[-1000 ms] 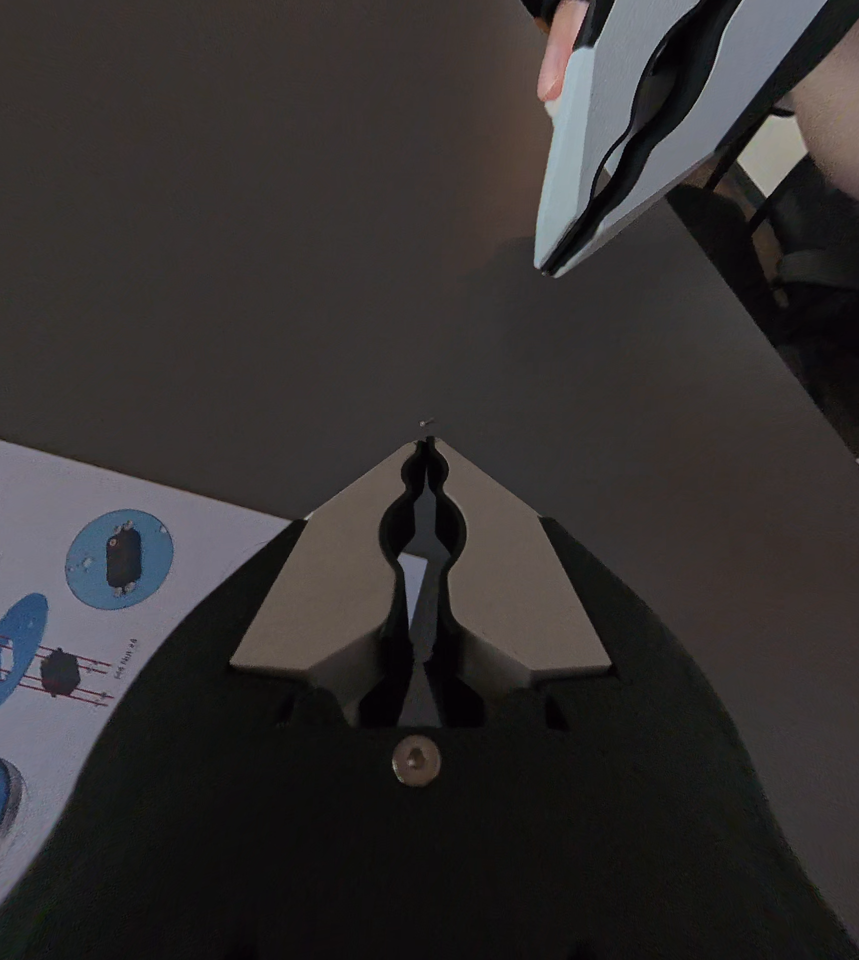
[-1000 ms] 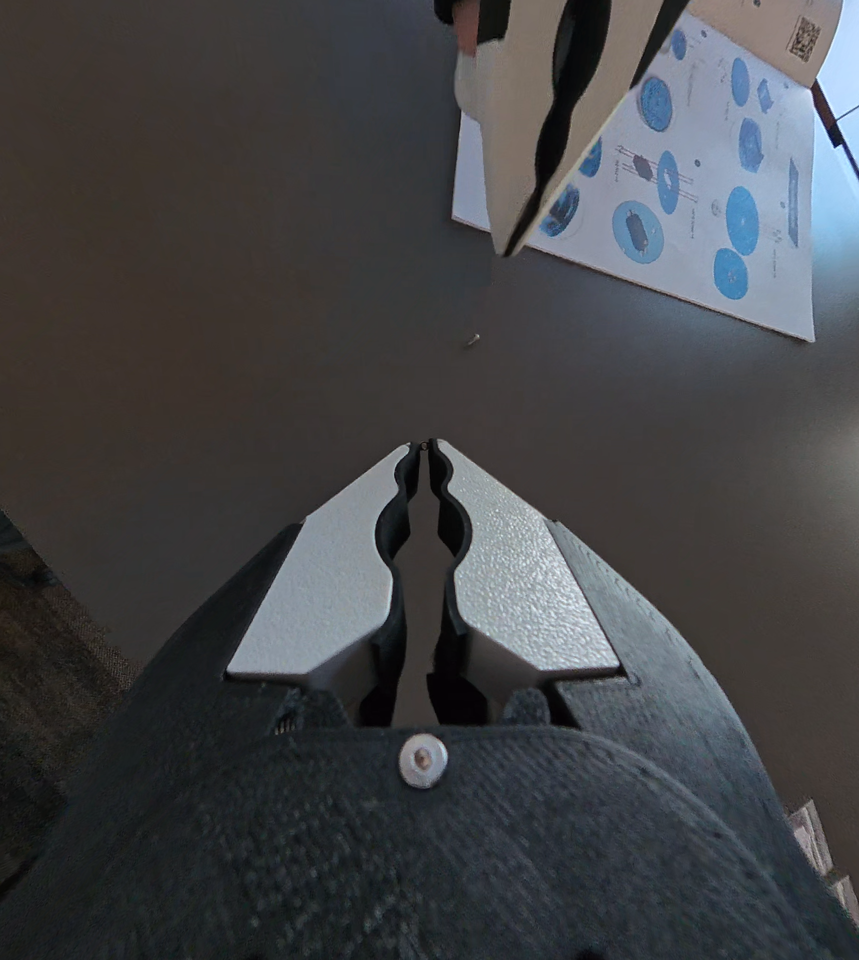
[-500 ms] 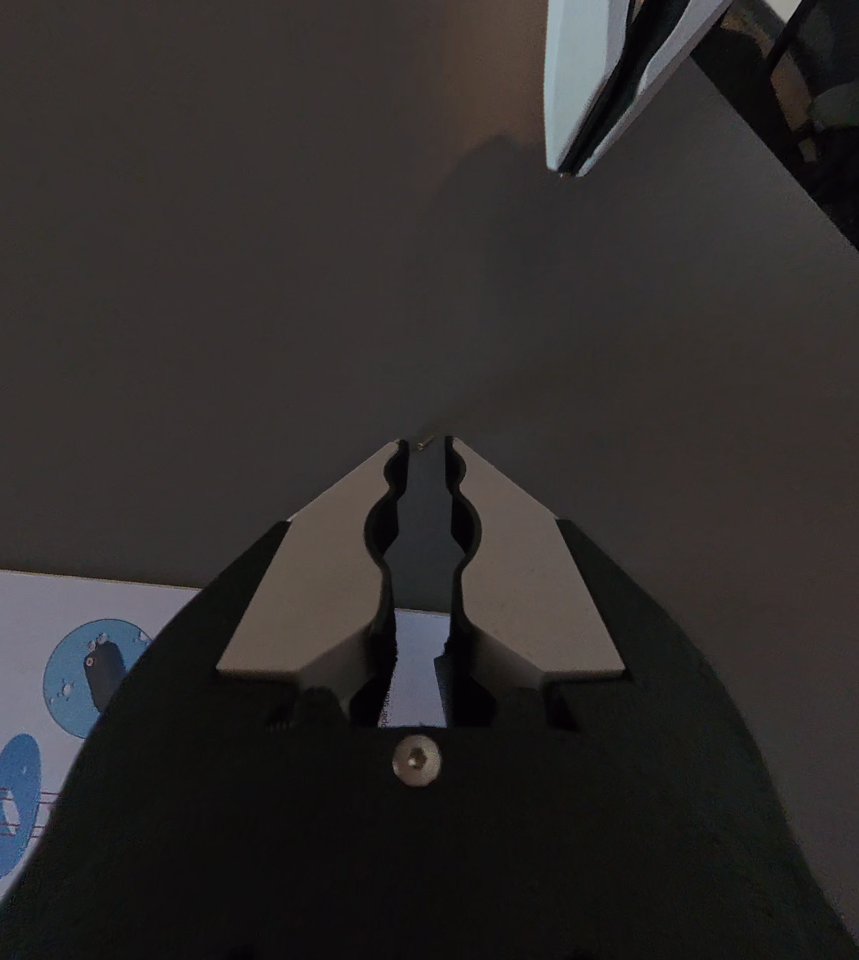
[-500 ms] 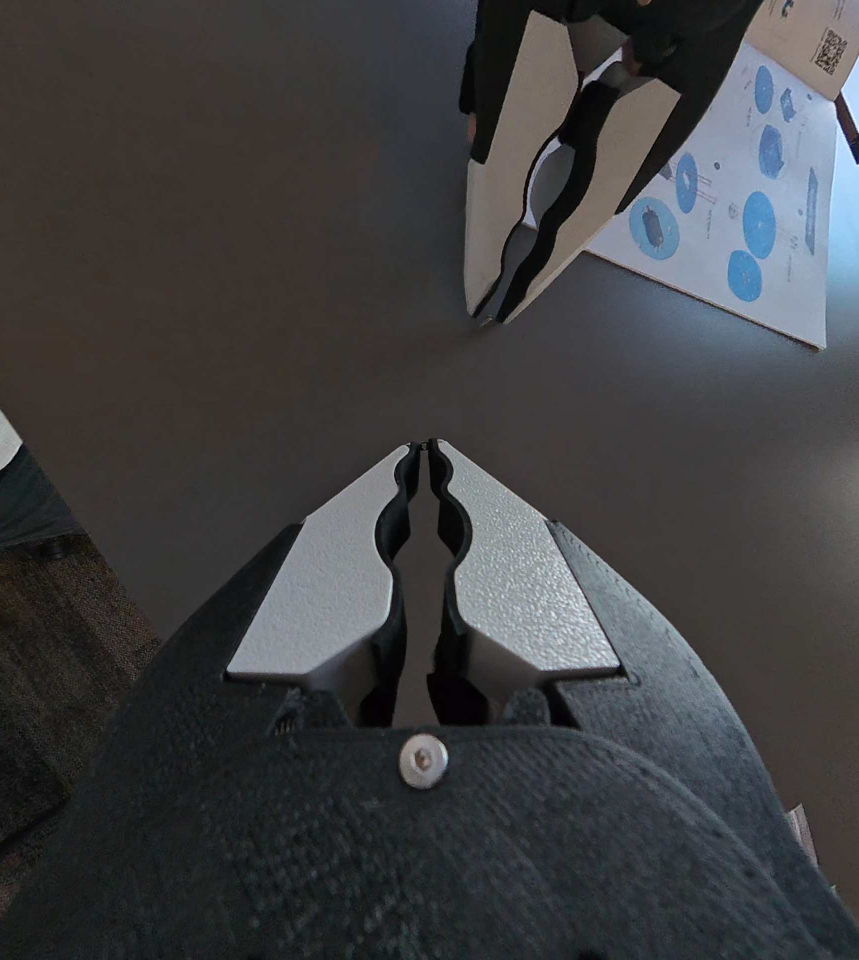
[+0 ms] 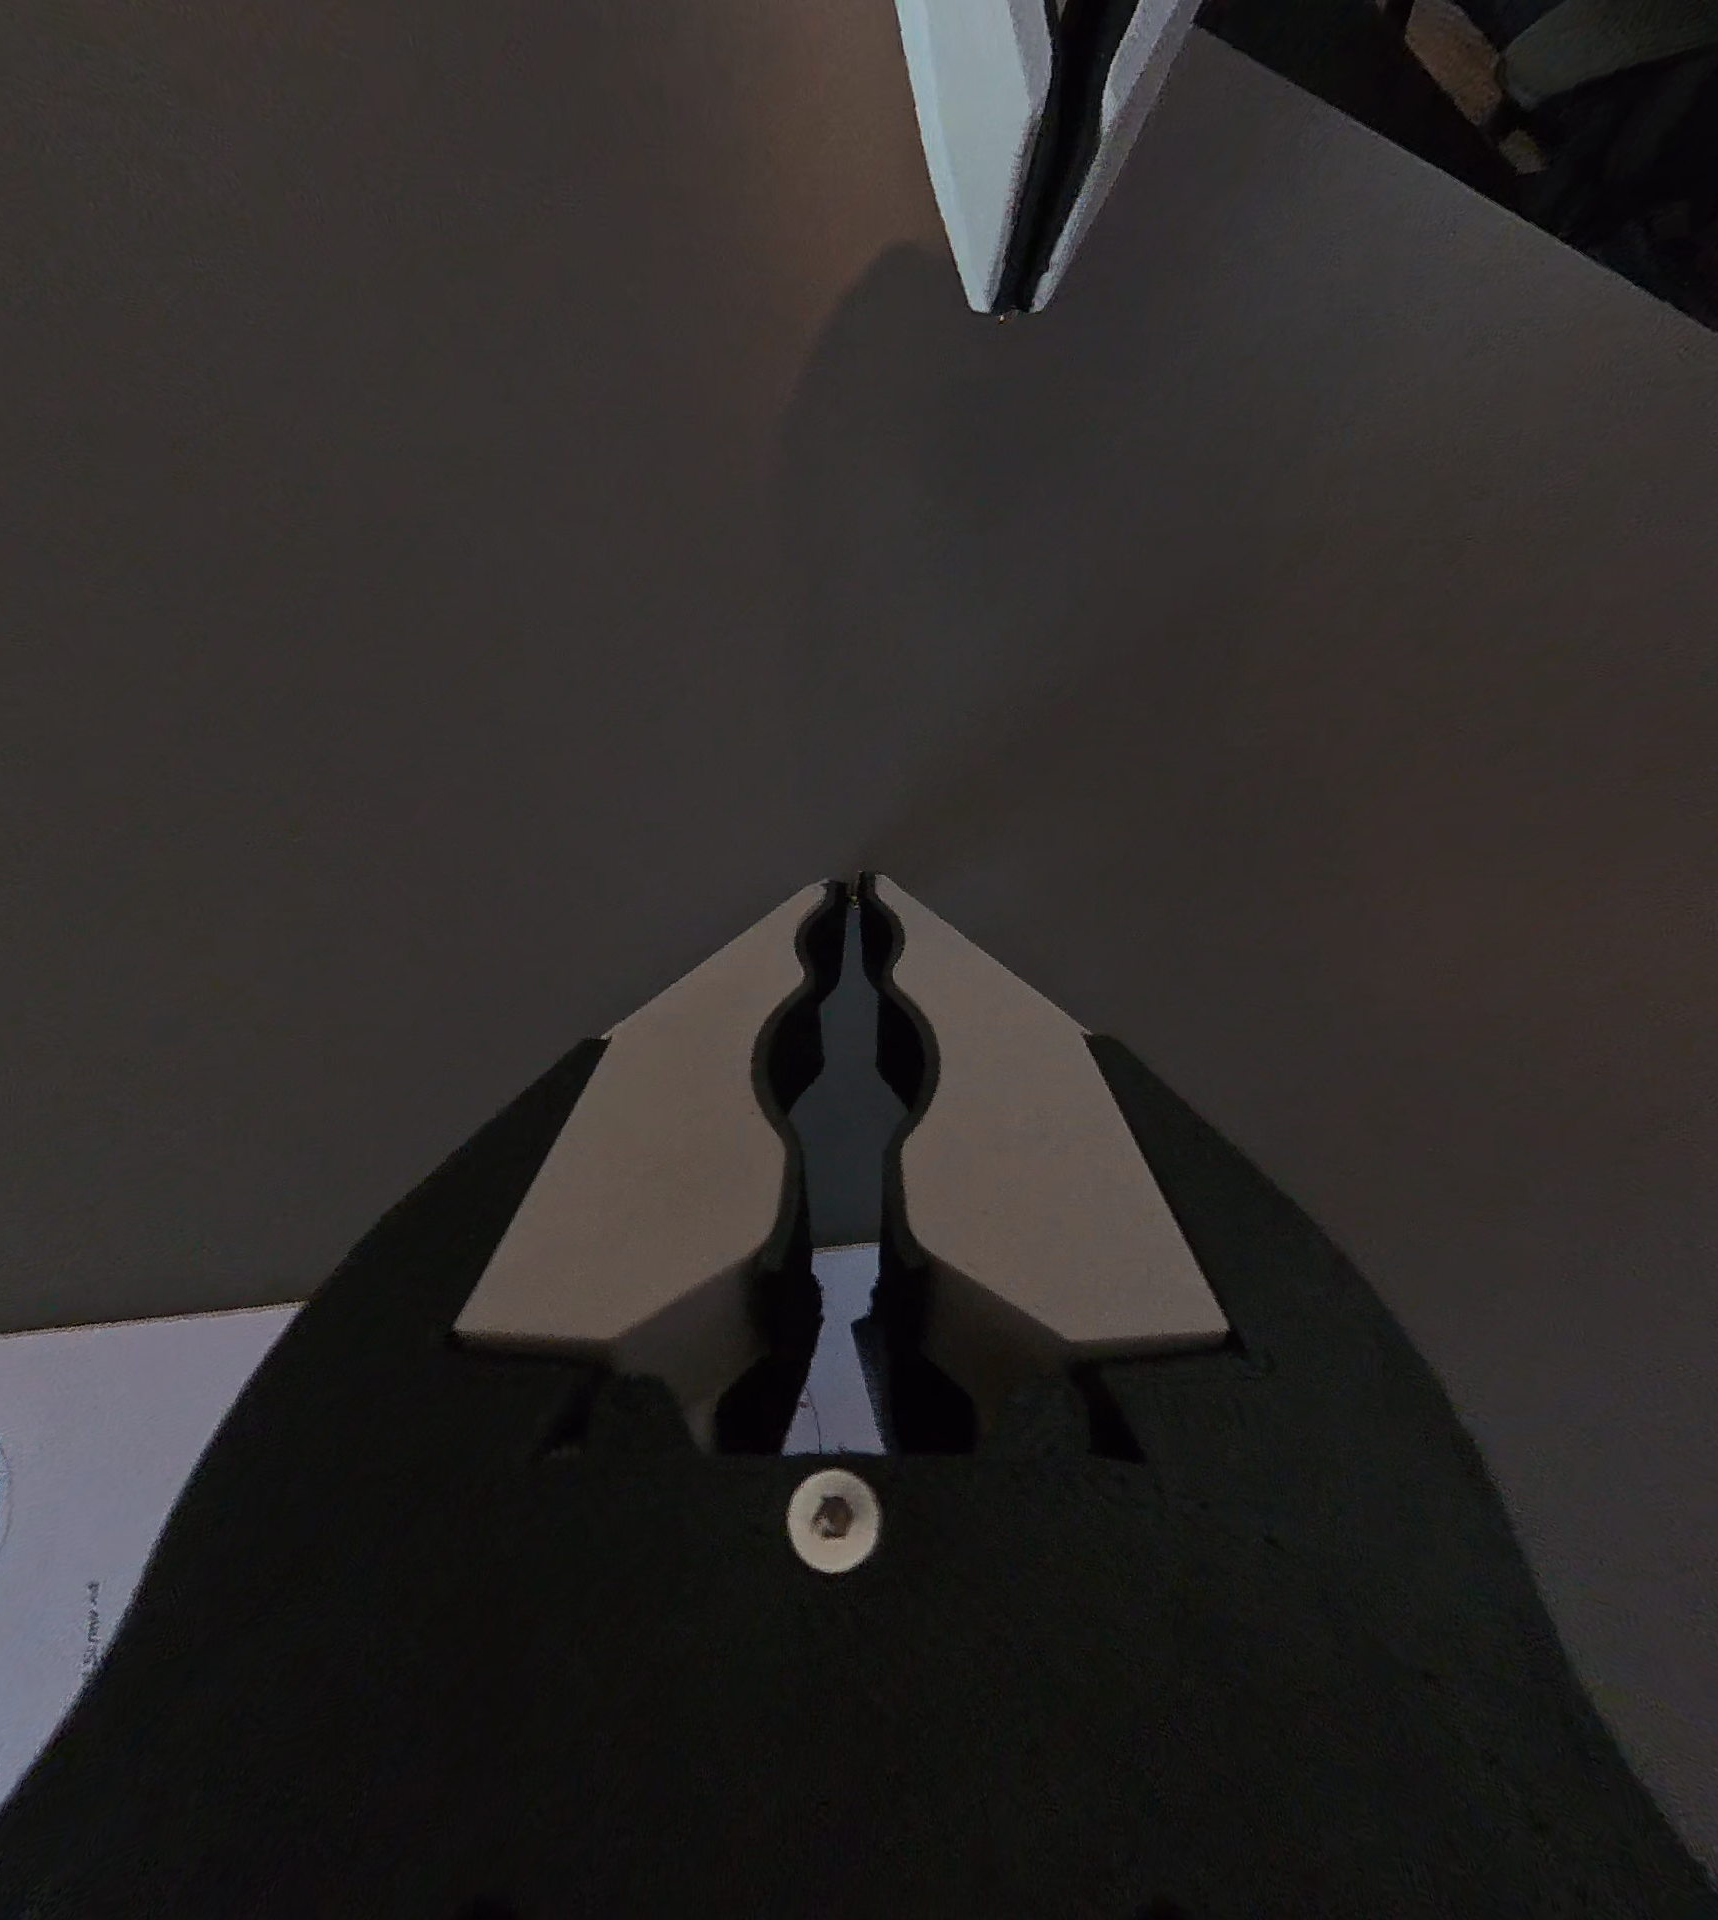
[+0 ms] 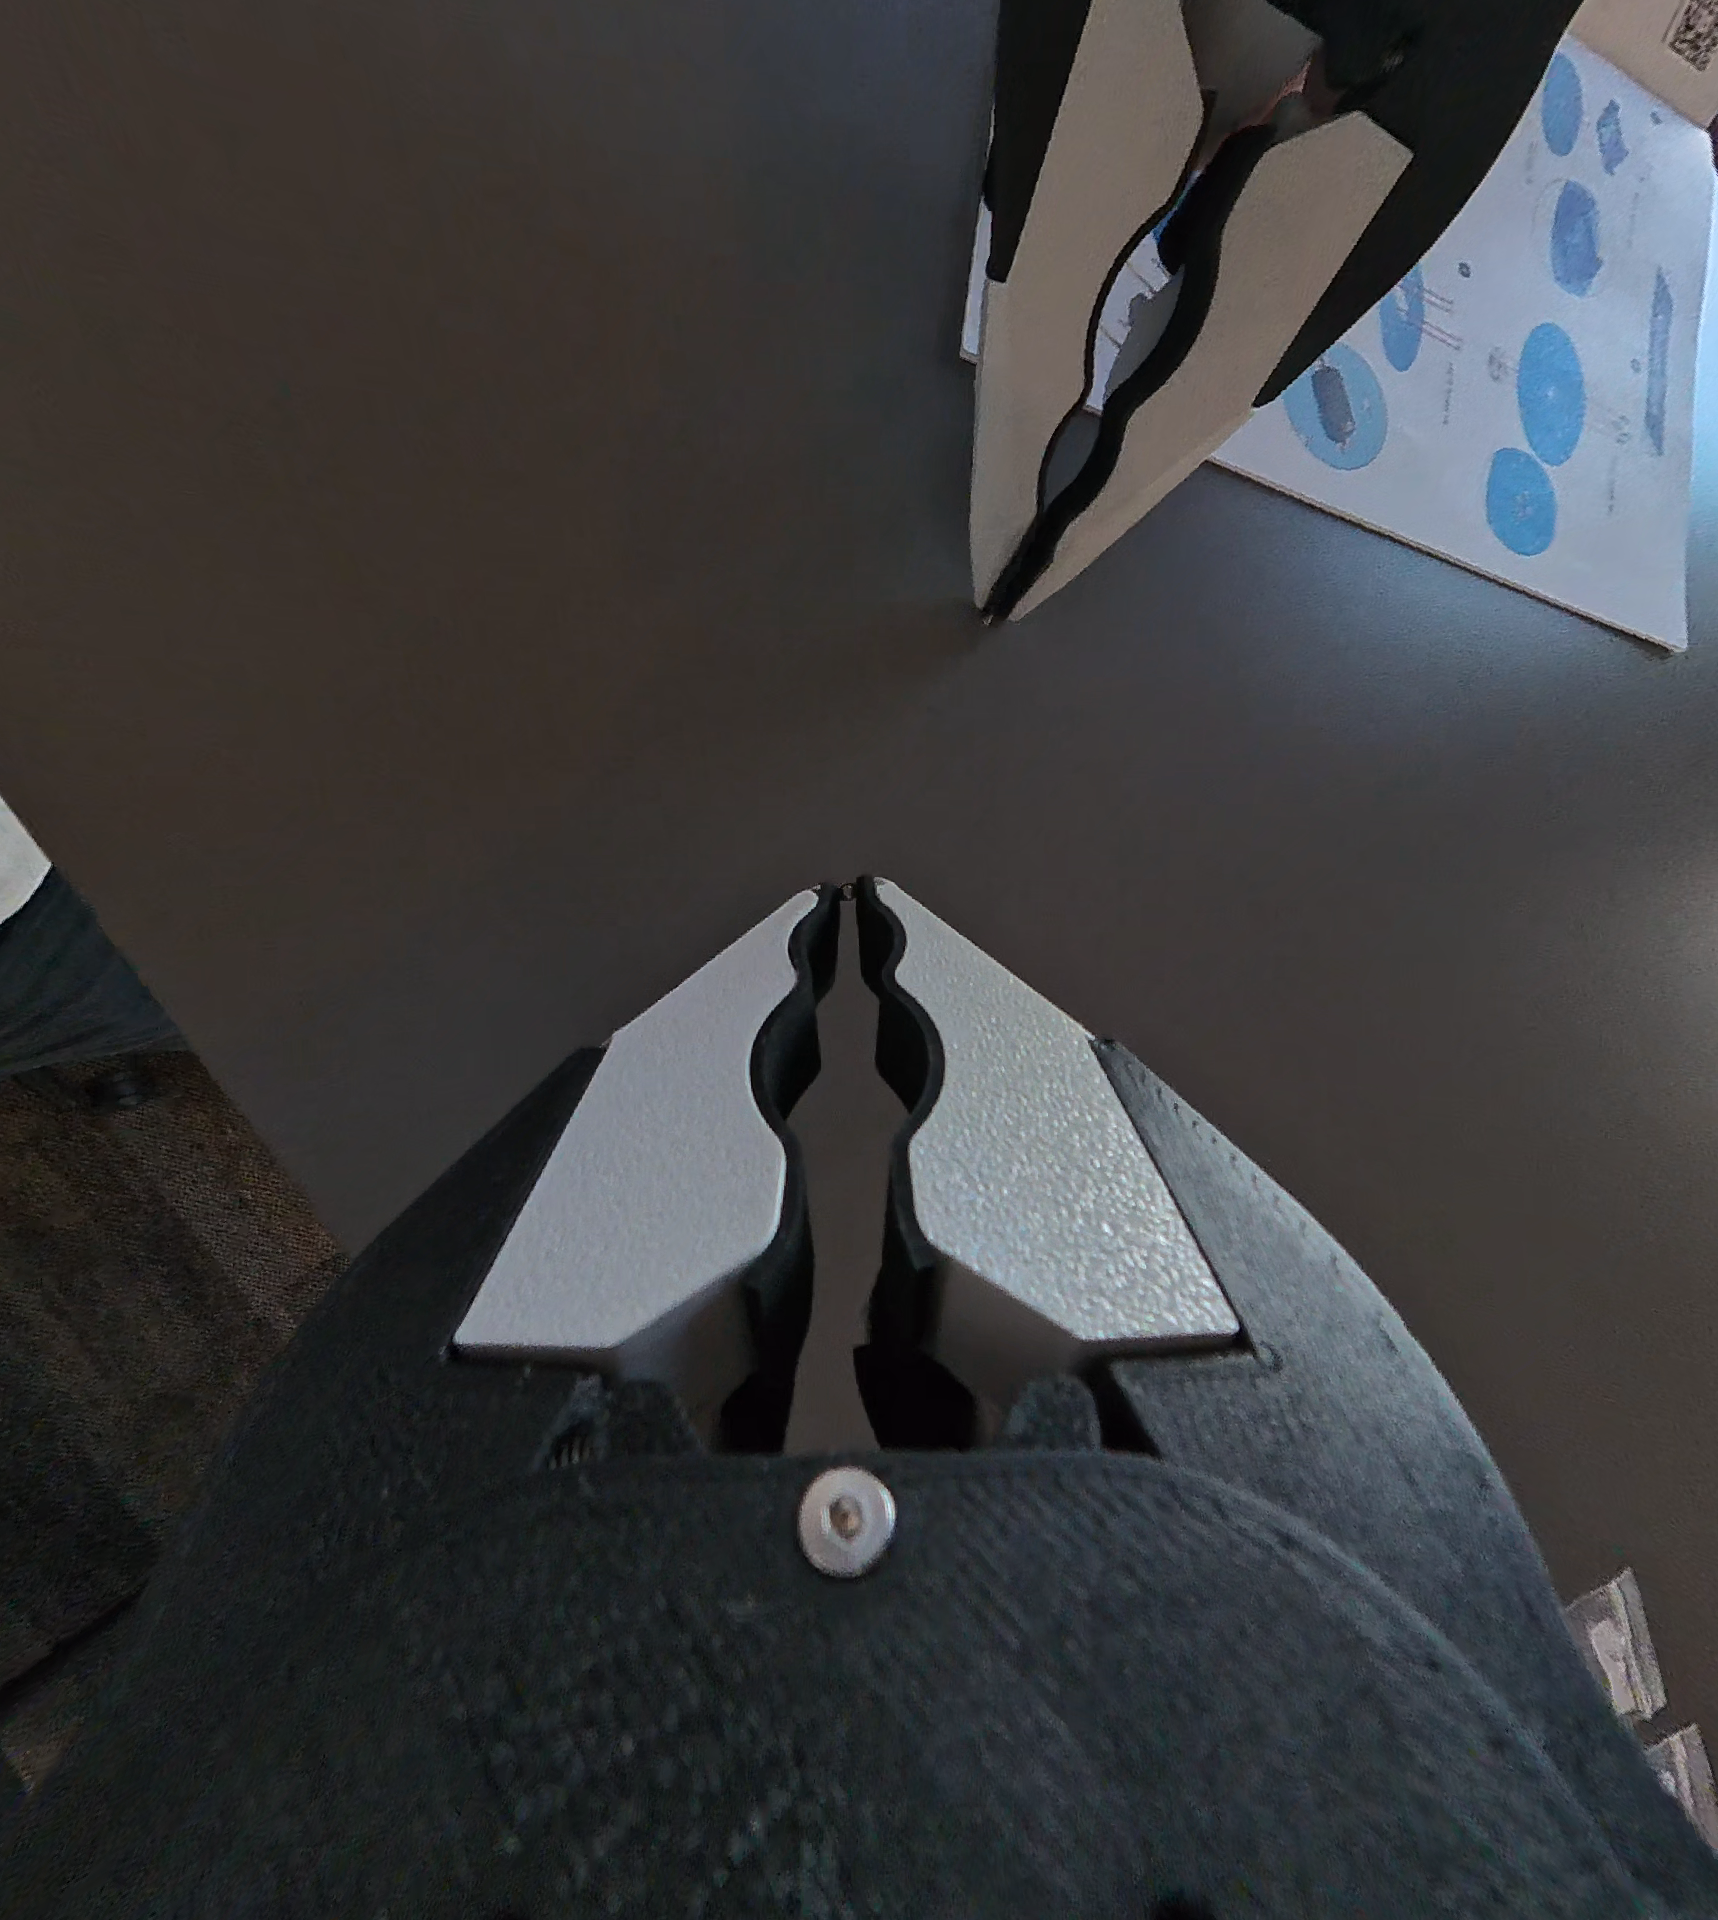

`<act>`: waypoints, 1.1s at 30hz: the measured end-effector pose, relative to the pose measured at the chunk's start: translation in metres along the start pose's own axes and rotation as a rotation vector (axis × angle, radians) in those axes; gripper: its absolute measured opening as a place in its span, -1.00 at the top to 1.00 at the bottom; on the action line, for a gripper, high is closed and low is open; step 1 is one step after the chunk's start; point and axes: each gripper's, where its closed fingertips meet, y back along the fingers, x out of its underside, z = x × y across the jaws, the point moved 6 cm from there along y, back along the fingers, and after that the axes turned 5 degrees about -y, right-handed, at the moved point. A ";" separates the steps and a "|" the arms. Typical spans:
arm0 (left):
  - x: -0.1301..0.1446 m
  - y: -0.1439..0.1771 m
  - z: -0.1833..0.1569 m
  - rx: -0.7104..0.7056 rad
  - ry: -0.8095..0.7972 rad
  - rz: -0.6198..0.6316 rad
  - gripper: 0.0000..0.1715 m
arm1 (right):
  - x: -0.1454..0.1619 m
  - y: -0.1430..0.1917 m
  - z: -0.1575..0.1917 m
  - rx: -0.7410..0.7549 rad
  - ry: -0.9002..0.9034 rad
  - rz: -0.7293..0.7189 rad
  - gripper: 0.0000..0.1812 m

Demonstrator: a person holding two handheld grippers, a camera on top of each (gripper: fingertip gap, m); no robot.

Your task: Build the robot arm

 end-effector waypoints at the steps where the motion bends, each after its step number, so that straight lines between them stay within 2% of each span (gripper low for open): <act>1: 0.000 0.000 0.000 0.004 0.000 -0.003 1.00 | 0.000 0.000 0.000 0.001 -0.003 0.000 0.97; 5: -0.001 0.006 -0.001 -0.007 0.043 -0.036 1.00 | 0.000 -0.001 -0.001 0.007 -0.007 -0.009 0.97; 11: -0.004 0.041 -0.020 -0.148 0.186 -0.142 1.00 | -0.012 -0.003 -0.004 -0.006 0.032 -0.073 0.97; 15: 0.000 0.070 -0.061 -0.294 0.289 -0.187 1.00 | -0.032 -0.007 -0.006 -0.068 0.103 -0.118 0.97; 19: 0.007 0.106 -0.129 -0.481 0.396 -0.268 1.00 | -0.071 -0.016 -0.006 -0.163 0.225 -0.166 0.97; 22: 0.023 0.137 -0.195 -0.662 0.489 -0.287 1.00 | -0.118 -0.034 0.001 -0.244 0.341 -0.183 0.98; 26: 0.061 0.183 -0.303 -0.926 0.653 -0.251 1.00 | -0.213 -0.072 0.036 -0.365 0.545 -0.210 0.98; 30: 0.114 0.227 -0.431 -1.193 0.867 -0.091 1.00 | -0.328 -0.127 0.105 -0.500 0.769 -0.237 0.98; 33: 0.161 0.240 -0.525 -1.291 1.052 0.010 1.00 | -0.407 -0.187 0.170 -0.575 0.906 -0.239 0.97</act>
